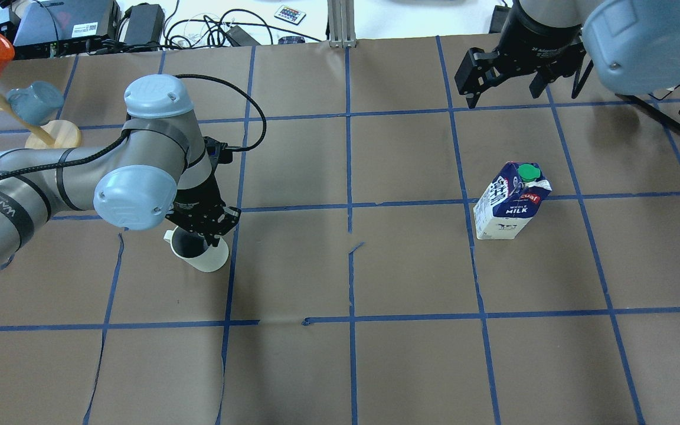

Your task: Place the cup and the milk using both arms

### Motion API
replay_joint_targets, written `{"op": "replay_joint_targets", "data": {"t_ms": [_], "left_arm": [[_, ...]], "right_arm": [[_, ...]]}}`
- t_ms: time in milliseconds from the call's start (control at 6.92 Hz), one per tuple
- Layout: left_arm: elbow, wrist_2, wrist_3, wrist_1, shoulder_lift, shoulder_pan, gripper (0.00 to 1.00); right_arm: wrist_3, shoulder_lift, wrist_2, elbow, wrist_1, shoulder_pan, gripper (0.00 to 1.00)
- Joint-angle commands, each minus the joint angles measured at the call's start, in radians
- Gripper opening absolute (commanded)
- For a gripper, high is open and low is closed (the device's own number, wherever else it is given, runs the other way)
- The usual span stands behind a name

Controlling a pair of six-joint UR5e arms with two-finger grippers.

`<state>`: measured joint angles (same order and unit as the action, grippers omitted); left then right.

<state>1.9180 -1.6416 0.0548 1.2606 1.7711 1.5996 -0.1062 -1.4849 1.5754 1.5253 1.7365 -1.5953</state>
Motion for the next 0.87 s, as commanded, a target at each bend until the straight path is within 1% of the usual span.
{"op": "replay_joint_targets", "data": {"t_ms": [0, 145, 289, 434, 578, 723], "left_arm": [[-0.022, 0.018, -0.117, 0.016, -0.016, 0.057, 0.0], [-0.046, 0.061, -0.248, 0.014, -0.003, 0.151, 0.0], [-0.098, 0.097, -0.376, 0.013, 0.019, 0.233, 0.0], [-0.156, 0.17, -0.509, 0.014, 0.054, 0.296, 0.0], [-0.198, 0.195, -0.565, 0.003, 0.091, 0.38, 0.0], [-0.232, 0.245, -0.598, -0.036, 0.132, 0.405, 0.0]], "right_arm": [[-0.001, 0.0, 0.0, 0.001, 0.0, 0.0, 1.0], [0.0, 0.0, 0.003, 0.001, -0.003, 0.0, 1.0], [-0.001, 0.0, 0.002, 0.001, -0.008, 0.003, 1.0], [-0.001, 0.0, 0.002, 0.001, -0.008, 0.003, 1.0], [-0.001, 0.0, 0.002, 0.001, -0.008, 0.003, 1.0], [-0.001, 0.0, 0.002, 0.001, -0.008, 0.003, 1.0]]}}
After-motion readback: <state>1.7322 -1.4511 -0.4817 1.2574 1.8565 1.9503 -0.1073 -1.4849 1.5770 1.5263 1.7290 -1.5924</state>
